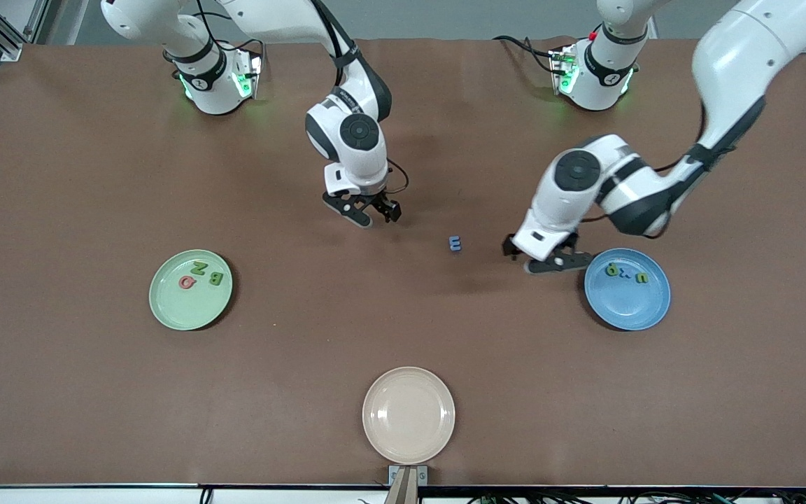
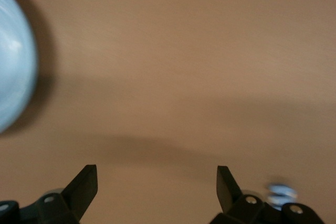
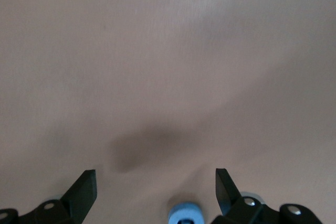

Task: Sort upper and lower case letters into plates
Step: 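Grasp the blue O with the right gripper while the left gripper grasps the e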

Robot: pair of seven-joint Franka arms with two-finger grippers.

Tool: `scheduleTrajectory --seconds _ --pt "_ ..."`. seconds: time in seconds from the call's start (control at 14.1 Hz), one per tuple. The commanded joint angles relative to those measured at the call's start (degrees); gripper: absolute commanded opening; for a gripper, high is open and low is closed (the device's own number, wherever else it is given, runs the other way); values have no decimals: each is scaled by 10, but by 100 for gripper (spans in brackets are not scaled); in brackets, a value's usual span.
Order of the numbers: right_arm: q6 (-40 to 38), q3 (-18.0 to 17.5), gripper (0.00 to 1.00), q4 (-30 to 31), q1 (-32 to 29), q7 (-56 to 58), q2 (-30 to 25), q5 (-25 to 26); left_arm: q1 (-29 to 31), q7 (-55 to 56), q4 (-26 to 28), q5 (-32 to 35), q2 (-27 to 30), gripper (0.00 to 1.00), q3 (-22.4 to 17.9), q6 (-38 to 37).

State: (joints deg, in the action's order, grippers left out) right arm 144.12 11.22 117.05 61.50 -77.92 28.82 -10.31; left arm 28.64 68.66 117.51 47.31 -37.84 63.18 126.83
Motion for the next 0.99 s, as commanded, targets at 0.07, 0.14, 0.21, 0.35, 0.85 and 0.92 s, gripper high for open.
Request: scheduleTrajectory --seconds 0.07,0.14,0.21,0.35,0.85,0.92 --pt "47 7 98 44 28 -19 -12 -9 -138 56 -54 -41 -13 100 -78 -13" --pt "53 7 97 51 36 -19 -12 -9 -170 66 -65 -49 -15 100 -99 -13" --pt "58 7 96 56 41 -20 -12 -9 -200 77 -74 -52 -19 100 -118 -12" --pt "65 7 93 62 46 -26 -12 -9 -227 91 -88 -52 -33 100 -134 -7" --pt "64 7 68 63 65 -36 -13 -9 -241 95 -86 -43 -73 100 -143 55" --pt "64 6 61 64 66 -36 -13 -9 -250 96 -85 -43 -73 100 -150 66"
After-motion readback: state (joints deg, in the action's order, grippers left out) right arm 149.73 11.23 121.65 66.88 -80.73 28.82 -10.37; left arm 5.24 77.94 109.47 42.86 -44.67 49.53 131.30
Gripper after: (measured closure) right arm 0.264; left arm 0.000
